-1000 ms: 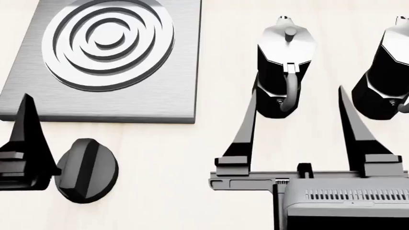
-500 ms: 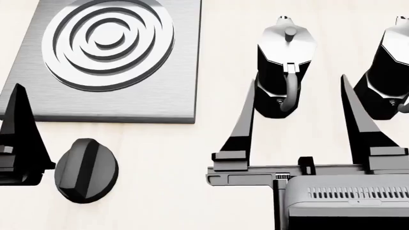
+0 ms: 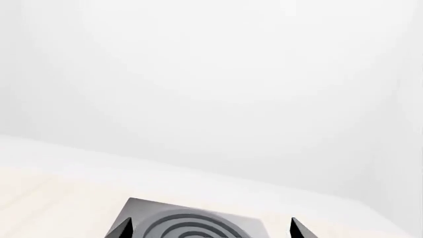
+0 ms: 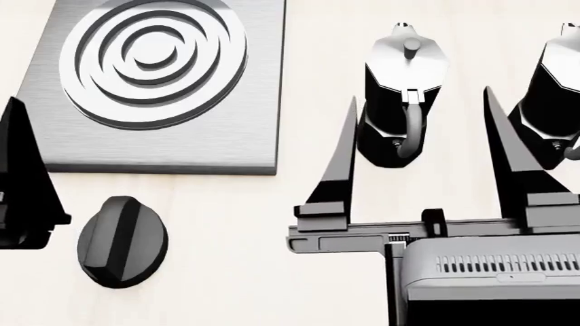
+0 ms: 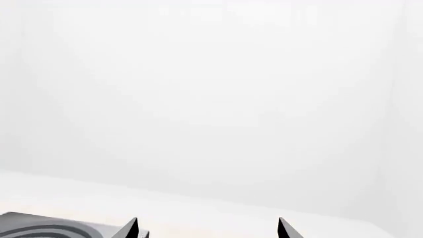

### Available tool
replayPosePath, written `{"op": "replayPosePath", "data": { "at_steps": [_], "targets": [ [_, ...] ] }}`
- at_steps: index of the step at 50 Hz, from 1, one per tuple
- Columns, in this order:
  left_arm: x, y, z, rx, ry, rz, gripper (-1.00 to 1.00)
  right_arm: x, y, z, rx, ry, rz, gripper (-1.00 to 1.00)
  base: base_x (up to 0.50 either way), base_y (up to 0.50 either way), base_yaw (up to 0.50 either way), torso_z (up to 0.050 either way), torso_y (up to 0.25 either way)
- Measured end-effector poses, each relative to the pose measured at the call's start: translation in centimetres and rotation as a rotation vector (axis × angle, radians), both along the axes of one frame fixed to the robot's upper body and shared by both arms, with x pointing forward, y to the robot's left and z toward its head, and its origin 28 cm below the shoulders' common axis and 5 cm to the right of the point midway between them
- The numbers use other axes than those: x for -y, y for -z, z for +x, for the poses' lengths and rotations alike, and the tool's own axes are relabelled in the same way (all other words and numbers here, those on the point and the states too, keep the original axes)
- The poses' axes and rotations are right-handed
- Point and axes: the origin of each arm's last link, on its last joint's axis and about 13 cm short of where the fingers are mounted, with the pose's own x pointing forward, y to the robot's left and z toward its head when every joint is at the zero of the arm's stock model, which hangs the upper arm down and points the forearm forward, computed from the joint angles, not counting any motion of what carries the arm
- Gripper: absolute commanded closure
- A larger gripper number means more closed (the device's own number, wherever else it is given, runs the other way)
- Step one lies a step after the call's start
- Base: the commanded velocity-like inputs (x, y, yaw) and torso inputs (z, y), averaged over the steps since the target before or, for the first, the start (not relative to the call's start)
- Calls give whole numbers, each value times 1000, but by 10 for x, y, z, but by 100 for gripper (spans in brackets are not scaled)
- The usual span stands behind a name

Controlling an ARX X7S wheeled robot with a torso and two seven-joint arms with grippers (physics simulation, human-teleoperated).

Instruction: Turn off the stove.

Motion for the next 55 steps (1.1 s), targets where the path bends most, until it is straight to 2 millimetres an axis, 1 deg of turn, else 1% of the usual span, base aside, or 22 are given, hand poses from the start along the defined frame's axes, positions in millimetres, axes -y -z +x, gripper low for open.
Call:
{"op": "replayPosePath", "data": {
  "at_steps": [55],
  "targets": [
    [-2, -27, -1, 79, 16, -21, -100, -1, -23, -4, 64, -14, -33, -100, 0, 0, 0, 0, 0]
  ]
}}
